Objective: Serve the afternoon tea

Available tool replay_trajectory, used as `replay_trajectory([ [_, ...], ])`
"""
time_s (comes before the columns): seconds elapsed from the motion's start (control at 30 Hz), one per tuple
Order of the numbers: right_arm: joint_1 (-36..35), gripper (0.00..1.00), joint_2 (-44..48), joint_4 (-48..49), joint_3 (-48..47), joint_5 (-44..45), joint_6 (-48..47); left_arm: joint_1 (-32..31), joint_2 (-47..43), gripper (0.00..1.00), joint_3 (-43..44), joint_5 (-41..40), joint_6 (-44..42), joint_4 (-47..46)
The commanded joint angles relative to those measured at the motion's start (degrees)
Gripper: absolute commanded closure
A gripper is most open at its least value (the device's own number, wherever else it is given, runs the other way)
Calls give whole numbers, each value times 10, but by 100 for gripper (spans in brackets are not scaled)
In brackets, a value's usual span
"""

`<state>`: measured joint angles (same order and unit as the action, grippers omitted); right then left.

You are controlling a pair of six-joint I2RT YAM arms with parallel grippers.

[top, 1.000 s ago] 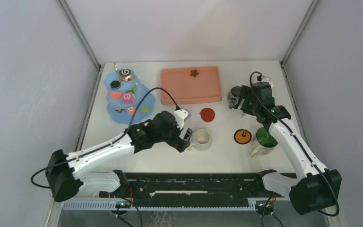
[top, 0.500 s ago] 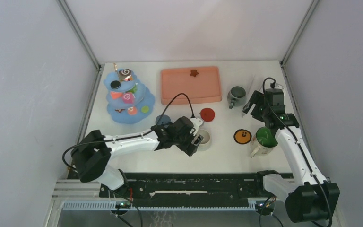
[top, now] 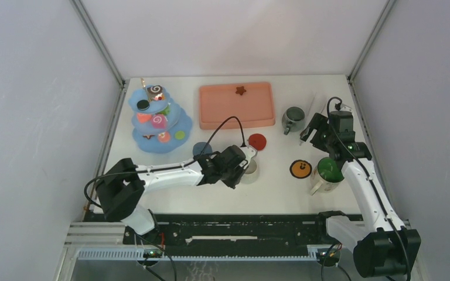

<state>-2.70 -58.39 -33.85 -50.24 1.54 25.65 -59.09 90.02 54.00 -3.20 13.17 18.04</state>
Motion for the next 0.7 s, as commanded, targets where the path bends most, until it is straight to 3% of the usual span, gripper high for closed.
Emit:
replay_trajectory([
  [0.0, 1, 15, 6, 32, 0, -17, -3, 1, -37, 100, 48, -49, 7, 21],
  [0.23, -1, 15, 6, 40, 0, -28, 0, 15, -115, 100, 56, -157, 34, 83],
  [0.5, -26, 16, -4, 42, 3, -19, 1, 119, -172, 100, 37, -231, 109, 135],
  [0.67, -39, 16, -10, 47, 8, -13, 5, 155, -154, 100, 36, -270, 132, 136],
])
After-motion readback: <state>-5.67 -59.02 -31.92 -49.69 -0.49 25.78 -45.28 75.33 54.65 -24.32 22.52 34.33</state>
